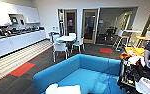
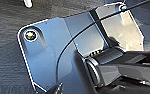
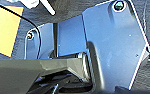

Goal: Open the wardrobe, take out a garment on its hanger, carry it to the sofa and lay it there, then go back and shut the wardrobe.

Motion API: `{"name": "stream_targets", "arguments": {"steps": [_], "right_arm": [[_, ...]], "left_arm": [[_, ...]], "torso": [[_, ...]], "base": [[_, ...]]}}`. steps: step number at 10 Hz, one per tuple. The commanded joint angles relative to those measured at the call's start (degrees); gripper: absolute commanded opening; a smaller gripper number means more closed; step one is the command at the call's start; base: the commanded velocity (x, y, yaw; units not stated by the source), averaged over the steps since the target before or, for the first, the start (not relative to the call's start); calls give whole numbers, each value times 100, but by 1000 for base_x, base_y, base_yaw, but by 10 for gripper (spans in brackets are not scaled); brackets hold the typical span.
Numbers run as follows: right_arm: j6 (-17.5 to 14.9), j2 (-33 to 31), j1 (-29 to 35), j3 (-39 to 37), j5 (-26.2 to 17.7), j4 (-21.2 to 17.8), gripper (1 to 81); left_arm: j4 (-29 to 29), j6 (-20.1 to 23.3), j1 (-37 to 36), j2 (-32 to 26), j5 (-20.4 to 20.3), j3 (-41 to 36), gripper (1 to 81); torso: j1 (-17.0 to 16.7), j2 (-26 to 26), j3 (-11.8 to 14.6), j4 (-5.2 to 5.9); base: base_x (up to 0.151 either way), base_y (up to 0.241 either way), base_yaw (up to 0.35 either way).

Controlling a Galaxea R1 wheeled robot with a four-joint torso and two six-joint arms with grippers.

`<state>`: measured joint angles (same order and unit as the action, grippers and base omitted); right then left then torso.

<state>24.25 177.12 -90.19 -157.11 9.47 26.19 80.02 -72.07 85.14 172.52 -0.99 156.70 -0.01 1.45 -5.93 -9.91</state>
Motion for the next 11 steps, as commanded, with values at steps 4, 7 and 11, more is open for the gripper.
{"name": "stream_targets", "arguments": {"steps": [4,7,11], "right_arm": [[-17,37,189,6,-235,1,811],[-17,46,207,6,-235,1,811],[-8,46,224,6,-235,1,811]], "left_arm": [[84,26,-230,-16,204,1,811],[84,35,-230,11,195,1,811],[93,44,-230,28,213,1,811]], "torso": [[1,0,0,0],[1,0,0,0],[1,0,0,0]], "base": [[0,0,0],[0,0,34],[0,0,143]]}}
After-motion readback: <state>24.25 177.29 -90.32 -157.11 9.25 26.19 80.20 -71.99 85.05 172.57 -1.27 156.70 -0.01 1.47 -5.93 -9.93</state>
